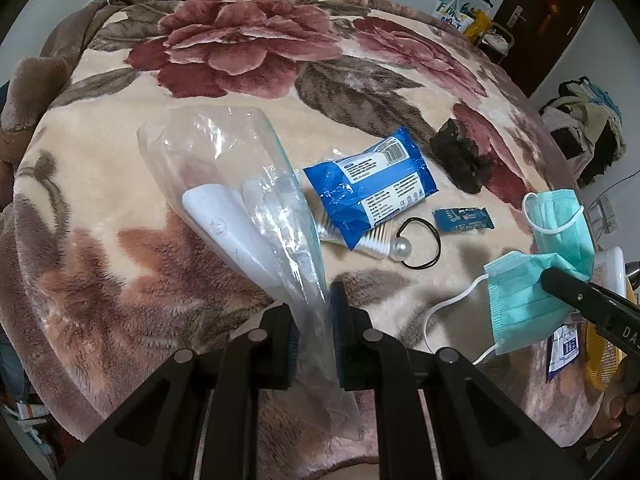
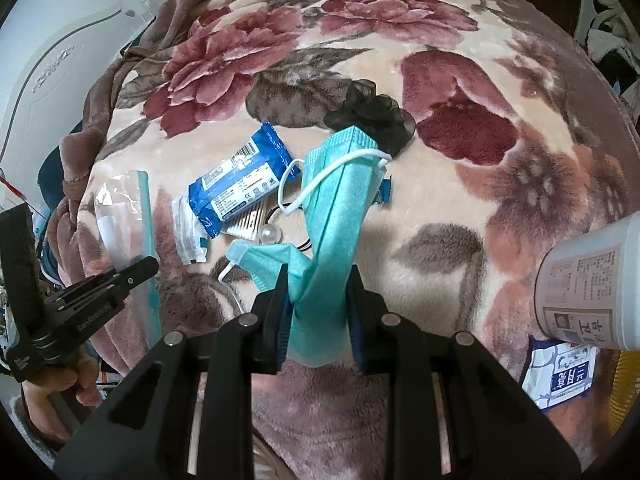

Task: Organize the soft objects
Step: 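Lift the plastic bag and light-blue mask and carry them toward the orange basket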

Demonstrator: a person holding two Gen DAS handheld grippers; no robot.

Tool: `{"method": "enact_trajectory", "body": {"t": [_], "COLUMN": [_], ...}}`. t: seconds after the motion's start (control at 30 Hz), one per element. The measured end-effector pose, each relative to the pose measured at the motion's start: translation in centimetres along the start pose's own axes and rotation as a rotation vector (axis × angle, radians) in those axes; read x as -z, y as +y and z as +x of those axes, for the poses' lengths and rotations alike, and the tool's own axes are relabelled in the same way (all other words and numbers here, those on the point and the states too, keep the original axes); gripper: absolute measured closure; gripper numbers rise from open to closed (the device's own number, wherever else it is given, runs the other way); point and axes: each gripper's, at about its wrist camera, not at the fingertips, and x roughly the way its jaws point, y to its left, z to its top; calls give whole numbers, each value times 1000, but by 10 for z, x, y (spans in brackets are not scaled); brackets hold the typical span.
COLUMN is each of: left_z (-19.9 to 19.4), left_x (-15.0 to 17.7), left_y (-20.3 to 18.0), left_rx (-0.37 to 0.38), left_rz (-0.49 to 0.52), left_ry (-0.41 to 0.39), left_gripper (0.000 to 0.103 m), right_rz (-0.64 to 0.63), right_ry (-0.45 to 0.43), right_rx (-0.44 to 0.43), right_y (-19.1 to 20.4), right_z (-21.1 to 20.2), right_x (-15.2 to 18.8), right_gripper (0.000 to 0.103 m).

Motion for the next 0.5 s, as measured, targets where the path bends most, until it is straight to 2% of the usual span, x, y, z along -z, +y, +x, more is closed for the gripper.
{"method": "enact_trajectory", "body": {"t": [0.5], "left_z": [-8], "left_x": [1], "left_y": [-14], "left_rx": [-11], "left_rz": [20], "left_ry": [2], "left_gripper": [90], "right_rz": [-13], "right_ry": [-14], "right_rx": [1], "right_y": [-1], "right_z": [-13], "right_x": [4], "right_gripper": [78]}}
